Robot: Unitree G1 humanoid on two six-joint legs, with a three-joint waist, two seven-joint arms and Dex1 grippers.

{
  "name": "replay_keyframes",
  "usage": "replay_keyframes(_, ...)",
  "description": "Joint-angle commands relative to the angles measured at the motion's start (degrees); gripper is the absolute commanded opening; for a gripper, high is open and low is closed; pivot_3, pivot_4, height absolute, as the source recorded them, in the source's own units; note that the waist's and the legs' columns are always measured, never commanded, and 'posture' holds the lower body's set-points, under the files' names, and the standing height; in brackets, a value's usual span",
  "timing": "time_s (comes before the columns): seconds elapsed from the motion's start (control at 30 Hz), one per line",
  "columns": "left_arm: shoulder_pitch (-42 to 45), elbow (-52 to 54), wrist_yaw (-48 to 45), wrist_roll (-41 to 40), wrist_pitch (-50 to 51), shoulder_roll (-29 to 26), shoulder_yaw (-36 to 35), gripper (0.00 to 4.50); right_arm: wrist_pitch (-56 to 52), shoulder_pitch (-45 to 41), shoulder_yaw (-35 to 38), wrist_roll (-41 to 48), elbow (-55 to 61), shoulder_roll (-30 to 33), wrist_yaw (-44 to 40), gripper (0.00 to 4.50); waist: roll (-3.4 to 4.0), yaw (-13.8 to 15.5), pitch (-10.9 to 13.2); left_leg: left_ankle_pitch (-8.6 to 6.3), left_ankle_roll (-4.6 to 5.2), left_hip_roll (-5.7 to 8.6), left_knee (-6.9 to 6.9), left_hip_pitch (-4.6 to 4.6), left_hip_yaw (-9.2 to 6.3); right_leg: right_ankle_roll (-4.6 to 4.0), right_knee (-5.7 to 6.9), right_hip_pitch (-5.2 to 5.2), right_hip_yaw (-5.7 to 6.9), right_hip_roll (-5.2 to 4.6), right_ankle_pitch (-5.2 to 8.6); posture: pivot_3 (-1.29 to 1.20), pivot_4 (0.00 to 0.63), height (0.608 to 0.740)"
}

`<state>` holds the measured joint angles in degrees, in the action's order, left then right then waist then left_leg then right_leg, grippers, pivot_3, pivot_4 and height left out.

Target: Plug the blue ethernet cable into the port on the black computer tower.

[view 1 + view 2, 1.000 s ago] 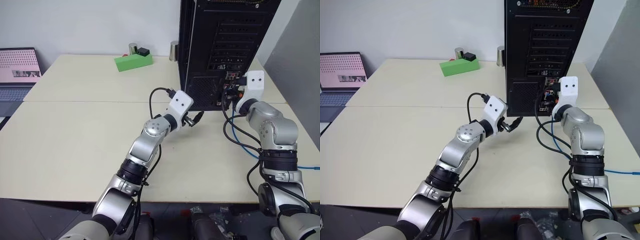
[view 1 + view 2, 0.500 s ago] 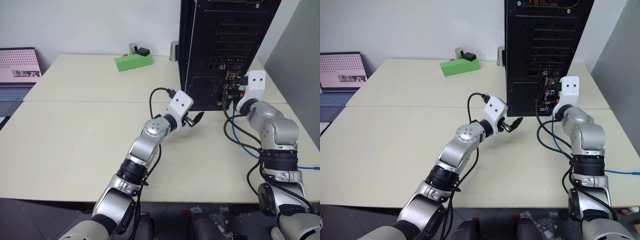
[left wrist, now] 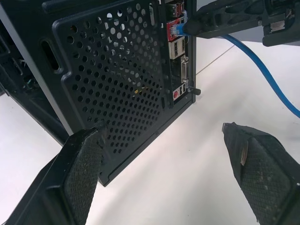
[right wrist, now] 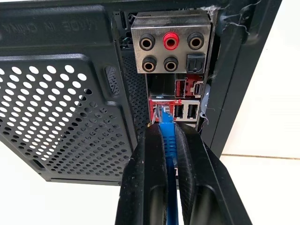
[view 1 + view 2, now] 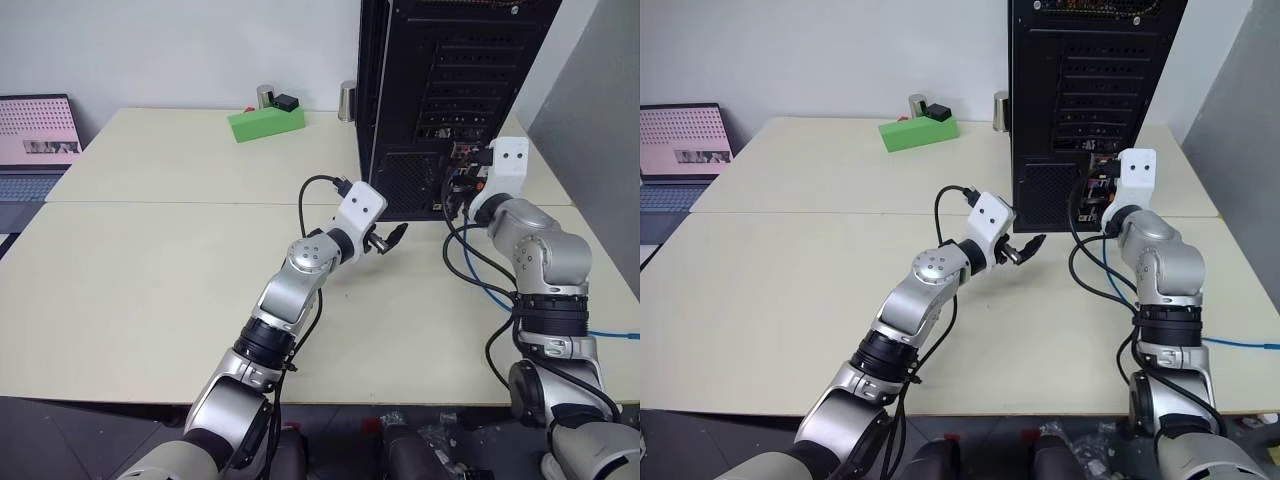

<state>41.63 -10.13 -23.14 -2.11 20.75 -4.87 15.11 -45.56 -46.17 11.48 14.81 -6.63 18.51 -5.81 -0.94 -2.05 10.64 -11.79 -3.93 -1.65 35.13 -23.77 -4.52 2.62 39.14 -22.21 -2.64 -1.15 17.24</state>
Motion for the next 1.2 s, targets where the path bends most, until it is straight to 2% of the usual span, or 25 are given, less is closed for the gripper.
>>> replay_keyframes(0.03, 0.82, 1.25, 0.03, 0.26, -1.42, 0.33, -1.03, 4.18, 1.96, -3.37, 2.45, 0.47, 0.95, -0.26, 1.62, 0.01, 0.0, -0.02, 0.0, 0.0, 0.0, 0.0, 0.0, 0.0, 0.0, 0.0, 0.0, 0.0, 0.0, 0.0, 0.0, 0.0, 0.15, 0.74)
replay_keyframes(0.8, 0.53, 2.03, -0.3, 0.17, -1.24, 0.32, -0.87, 4.18, 5.33, -5.42, 1.21, -0.43, -3.77, -0.87, 1.08, 0.01, 0.0, -0.74, 0.0, 0.0, 0.0, 0.0, 0.05, 0.02, 0.01, 0.04, 0.08, 0.0, -0.03, 0.0, -0.03, 0.0, 0.15, 0.74)
replay_keyframes(0.97, 0.32, 1.87, -0.32, 0.29, -1.37, -0.24, -1.09, 4.18, 4.4, -2.75, -0.07, -0.2, -0.98, 0.22, -1.23, 0.01, 0.0, -0.8, 0.0, 0.0, 0.0, 0.0, 0.05, 0.02, 0.01, 0.04, 0.09, 0.0, -0.04, 0.0, -0.03, 0.0, 0.15, 0.74)
replay_keyframes(1.03, 0.26, 1.69, -0.57, 0.02, -1.34, -0.49, -1.32, 4.18, 3.55, -1.22, -0.29, 0.08, 0.72, 0.72, -2.15, 0.71, 0.0, -0.77, 0.0, 0.0, 0.0, 0.0, 0.05, 0.01, 0.0, 0.04, 0.08, 0.0, -0.03, 0.0, -0.03, 0.0, 0.15, 0.74)
replay_keyframes(1.07, 0.22, 1.62, -0.77, -0.29, -1.18, -0.59, -1.51, 4.18, 3.16, -0.39, -0.48, 0.18, 1.67, 1.0, -2.69, 0.77, 0.0, -0.71, 0.0, 0.0, 0.0, 0.0, 0.05, 0.0, 0.0, 0.04, 0.07, 0.0, -0.02, 0.0, -0.03, 0.0, 0.15, 0.74)
replay_keyframes(1.2, 0.01, 1.54, -1.56, -1.47, -1.49, -1.26, -3.03, 4.18, 2.03, 4.1, -1.1, 0.72, 7.41, 3.06, -5.46, 1.62, 0.0, -0.56, 0.0, 0.0, 0.0, 0.01, 0.03, -0.08, 0.0, 0.04, -0.06, -0.02, 0.0, -0.02, -0.03, 0.0, 0.15, 0.74)
